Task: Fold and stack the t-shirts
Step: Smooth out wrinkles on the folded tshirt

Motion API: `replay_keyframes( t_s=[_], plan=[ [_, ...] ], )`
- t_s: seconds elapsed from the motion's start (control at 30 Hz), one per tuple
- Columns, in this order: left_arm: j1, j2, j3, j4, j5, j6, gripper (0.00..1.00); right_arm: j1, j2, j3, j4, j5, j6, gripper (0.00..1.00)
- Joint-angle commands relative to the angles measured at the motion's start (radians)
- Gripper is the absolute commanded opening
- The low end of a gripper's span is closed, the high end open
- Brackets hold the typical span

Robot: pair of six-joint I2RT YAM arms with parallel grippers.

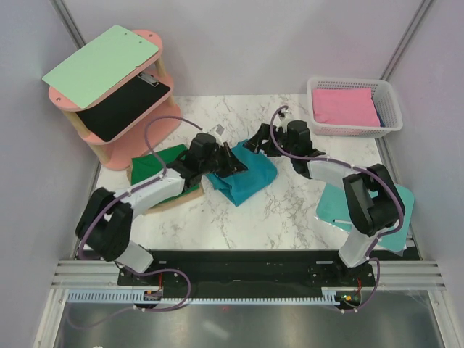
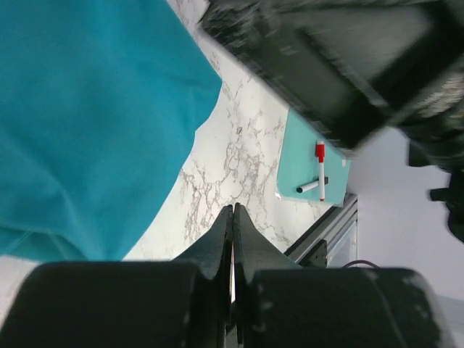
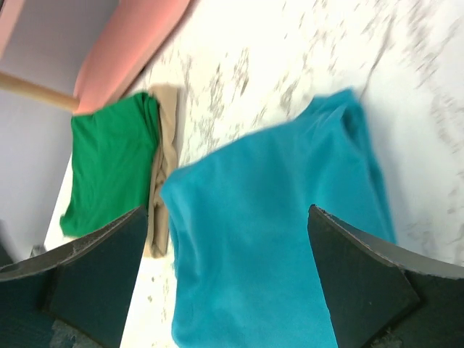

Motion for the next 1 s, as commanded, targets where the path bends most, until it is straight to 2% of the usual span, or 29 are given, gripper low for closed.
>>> replay_keyframes(
  t_s=[0.0, 0.07, 0.13, 0.3, 0.5, 0.6, 0.97],
  plan=[
    [-0.003, 0.185, -0.012, 0.285, 0.182, -0.057, 0.02, -0.028, -0.023, 0.041, -0.038, 0.071, -0.024, 0.98],
    [0.002, 0.240, -0.037, 0.440, 0.222, -0.112, 0.02, -0.031, -0.003, 0.049, -0.041, 0.054, -0.021, 0.98],
    [0.008, 0.310, -0.063, 0.516, 0.251, -0.145, 0.02, -0.031, 0.011, 0.054, -0.027, 0.042, -0.018, 0.98],
    [0.038, 0.389, -0.110, 0.599, 0.268, -0.195, 0.02, -0.031, 0.043, 0.037, 0.007, -0.009, -0.003, 0.98],
    [0.075, 0.403, -0.196, 0.617, 0.263, -0.220, 0.02, -0.031, 0.054, 0.031, 0.028, -0.030, 0.005, 0.98],
    [0.080, 0.399, -0.218, 0.573, 0.250, -0.217, 0.02, -0.031, 0.057, 0.029, 0.031, -0.033, 0.011, 0.98],
    [0.083, 0.469, -0.221, 0.479, 0.234, -0.234, 0.02, -0.033, 0.081, 0.031, 0.034, -0.047, 0.017, 0.98]
  ],
)
